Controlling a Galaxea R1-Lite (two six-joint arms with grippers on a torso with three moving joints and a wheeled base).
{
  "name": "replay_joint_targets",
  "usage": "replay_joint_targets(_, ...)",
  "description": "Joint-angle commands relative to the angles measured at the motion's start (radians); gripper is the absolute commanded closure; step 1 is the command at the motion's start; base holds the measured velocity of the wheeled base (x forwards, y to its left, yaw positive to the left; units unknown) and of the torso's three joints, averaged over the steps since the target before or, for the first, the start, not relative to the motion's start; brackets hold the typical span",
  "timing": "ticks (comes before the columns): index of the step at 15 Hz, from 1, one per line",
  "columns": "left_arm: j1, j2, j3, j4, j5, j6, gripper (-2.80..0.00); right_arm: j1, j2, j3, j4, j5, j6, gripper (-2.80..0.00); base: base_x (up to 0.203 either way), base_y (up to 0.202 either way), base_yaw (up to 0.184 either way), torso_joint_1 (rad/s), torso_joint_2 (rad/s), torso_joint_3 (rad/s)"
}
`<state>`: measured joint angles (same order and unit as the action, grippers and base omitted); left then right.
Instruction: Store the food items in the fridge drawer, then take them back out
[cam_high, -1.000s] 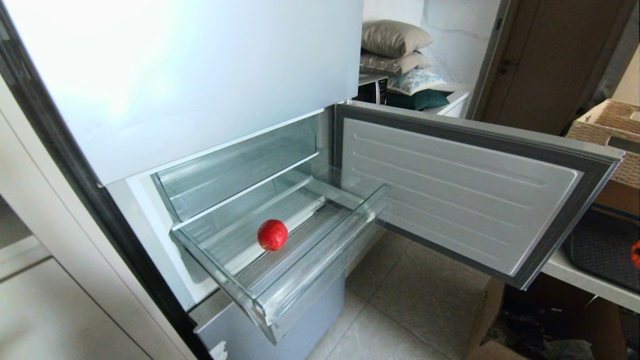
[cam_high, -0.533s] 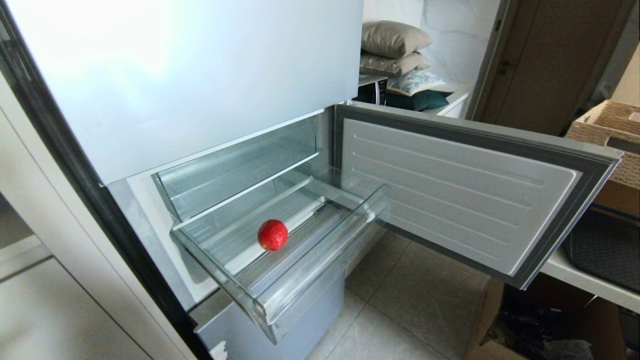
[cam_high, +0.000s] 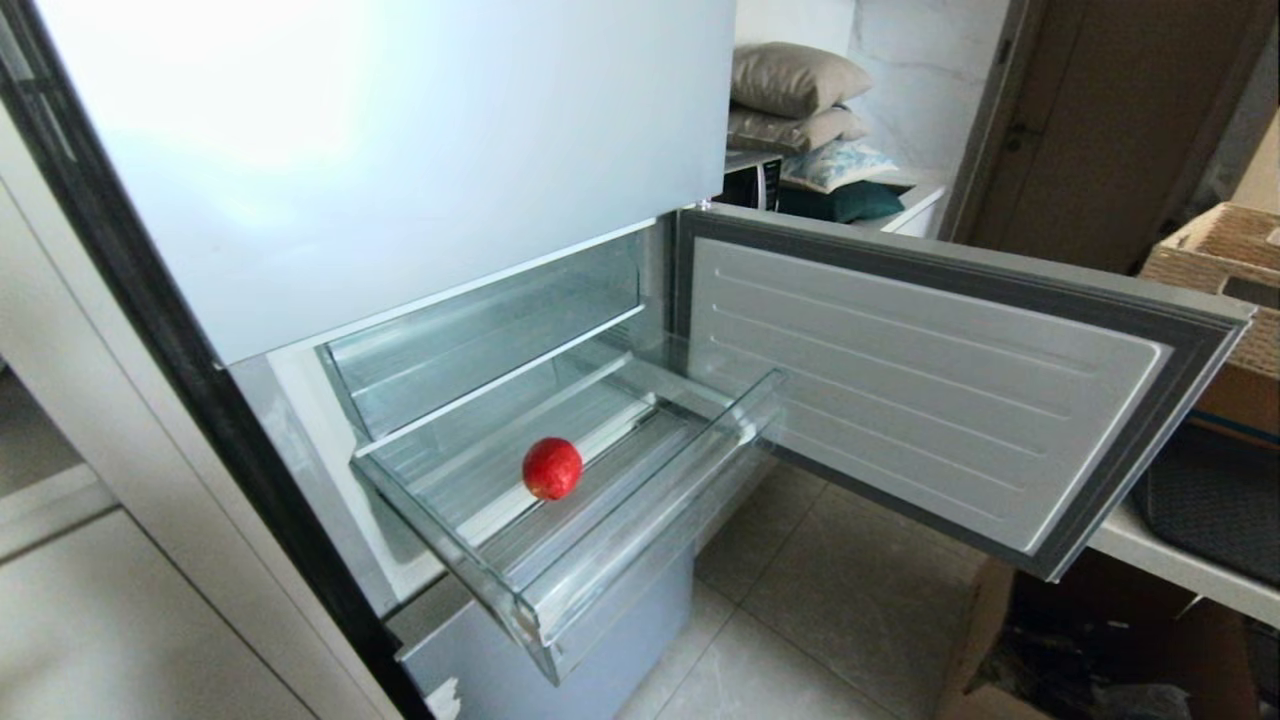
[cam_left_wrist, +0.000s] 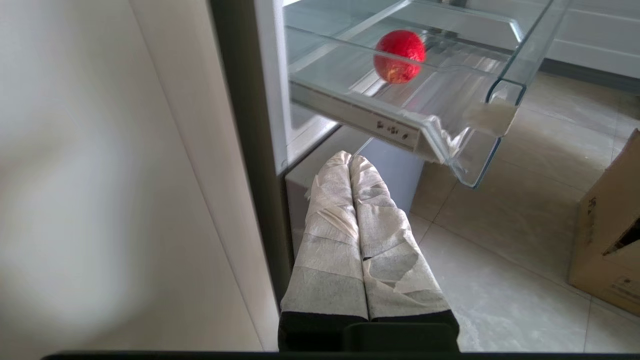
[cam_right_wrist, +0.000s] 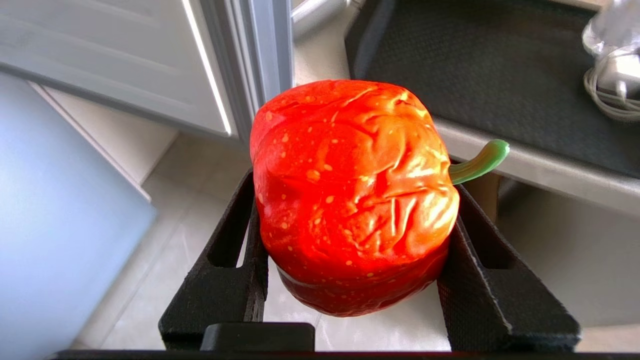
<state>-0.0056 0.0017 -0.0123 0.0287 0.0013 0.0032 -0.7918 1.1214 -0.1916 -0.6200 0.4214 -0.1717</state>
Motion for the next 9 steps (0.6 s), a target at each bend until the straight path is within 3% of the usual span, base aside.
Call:
replay_joint_targets(1,0.001,0.000,0.000,0.000,0.000,0.000,0.00,0.013,-0.015,0.008,-0.003,0.004,-0.002,0.00,0.004,-0.007,0.108,0.001,0.00,0.005)
replay_joint_targets(9,0.001,0.000,0.000,0.000,0.000,0.000,0.00,0.043,-0.011,-0.006,0.038,0.004,0.001,0.00,0.001,-0.007,0.172,0.003,0.00,0.002)
